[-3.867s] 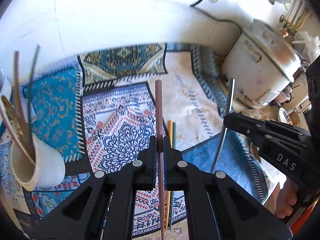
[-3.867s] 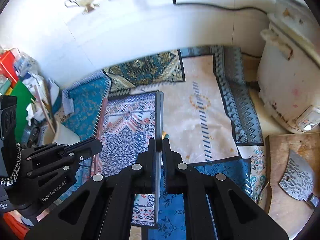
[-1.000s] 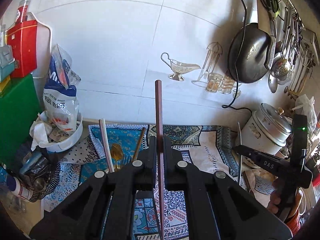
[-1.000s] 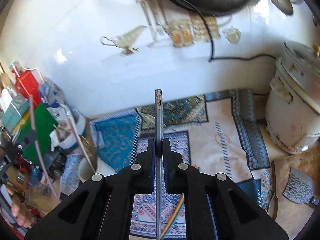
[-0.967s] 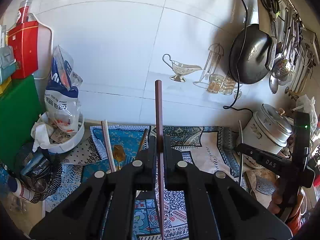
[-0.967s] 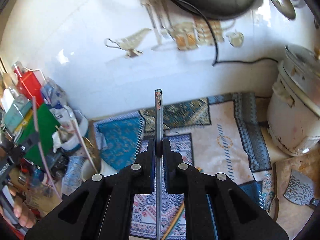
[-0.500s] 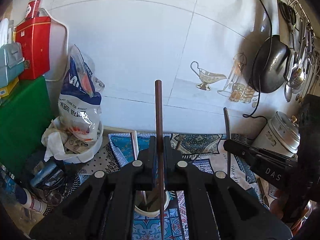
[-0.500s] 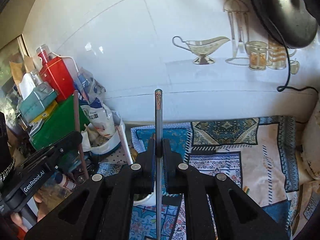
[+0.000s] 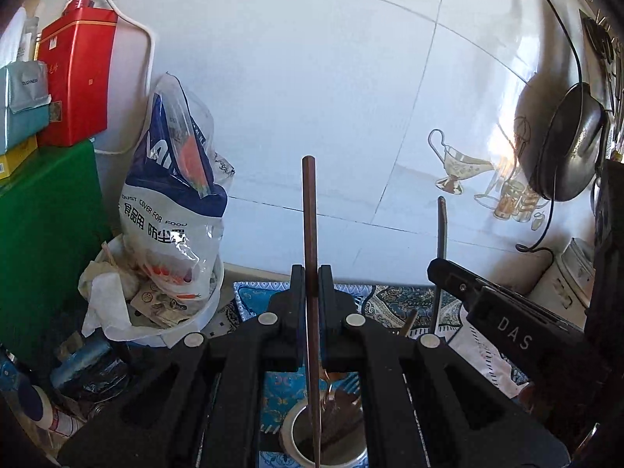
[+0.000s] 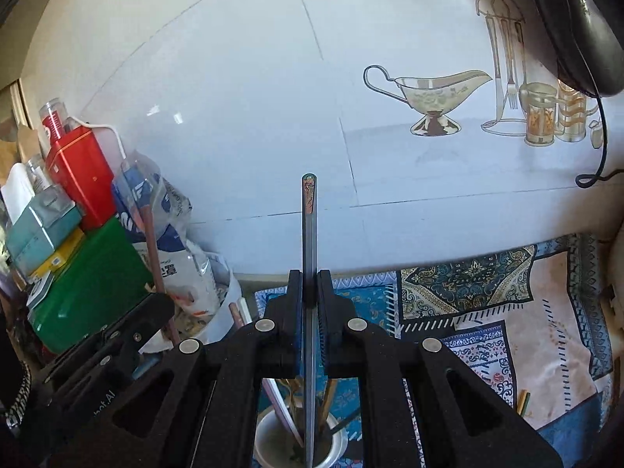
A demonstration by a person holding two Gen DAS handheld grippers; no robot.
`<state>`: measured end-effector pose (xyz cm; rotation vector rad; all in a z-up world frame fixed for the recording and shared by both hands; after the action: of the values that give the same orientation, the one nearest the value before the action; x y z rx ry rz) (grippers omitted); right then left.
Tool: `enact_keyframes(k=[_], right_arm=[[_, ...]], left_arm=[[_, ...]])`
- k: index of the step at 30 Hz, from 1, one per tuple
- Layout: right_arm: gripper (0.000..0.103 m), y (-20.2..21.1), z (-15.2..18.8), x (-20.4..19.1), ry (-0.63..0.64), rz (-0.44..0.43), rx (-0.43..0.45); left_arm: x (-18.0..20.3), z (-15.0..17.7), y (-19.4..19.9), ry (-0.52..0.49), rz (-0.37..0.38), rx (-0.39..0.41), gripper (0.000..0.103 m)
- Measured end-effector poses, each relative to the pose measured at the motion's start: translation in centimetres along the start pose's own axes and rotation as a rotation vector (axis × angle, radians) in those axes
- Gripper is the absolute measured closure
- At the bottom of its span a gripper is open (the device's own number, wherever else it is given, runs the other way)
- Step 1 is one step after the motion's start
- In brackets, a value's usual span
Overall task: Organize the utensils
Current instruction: 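Lower both chopsticks into the white cup, then open both tools and withdraw from the cup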
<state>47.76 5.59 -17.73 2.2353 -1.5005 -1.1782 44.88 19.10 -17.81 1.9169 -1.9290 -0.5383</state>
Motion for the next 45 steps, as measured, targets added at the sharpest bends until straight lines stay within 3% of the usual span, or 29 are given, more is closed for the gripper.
enact_keyframes(k=[7,12,20,25,38,45], right_arm=[[0.096,-1.0,-0.1,0.6,-0.038,0.038,0.087],[0.096,-1.7,0.6,1.1,-0.035,0.050,0.103],[0.096,-1.5,1.8,1.4,0.002,0.052,0.068],[0.096,-0.6,2.3,1.1,0.060,0.043,-0.003],[0.096,2.2,4.6,0.6,0.204,0.014,-0.188],[0.083,4.6,4.6,1.4,0.220,0.002,-0.226]], left_arm=[[0.1,1.2,-1.8,-0.014,-0.033,0.042,0.099],[0.3,2.7,-2.4,-0.021,-0.029,0.043,0.099],[0.4,5.2,-2.4,-0.027,0.012,-0.059,0.099],[0.9,6.3,-2.0,-0.019,0.062,-0.141,0.099],[3.6,7.9,0.4,-0.063,0.082,-0.288,0.099],[5.0,7.6,2.9,-0.078,0.058,-0.300,0.094]])
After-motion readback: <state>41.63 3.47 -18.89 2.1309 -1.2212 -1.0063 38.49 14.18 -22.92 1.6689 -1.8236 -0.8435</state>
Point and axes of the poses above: each gripper's, at about its wrist camera, not at the fingertips, and y roughly against the way its jaws point, x to its right, z to its underside, the point moved 7 cm from there along -y, roughly the way its jaws point, and after that the axes turned 15 degrees about -y, right-handed, at the moved point
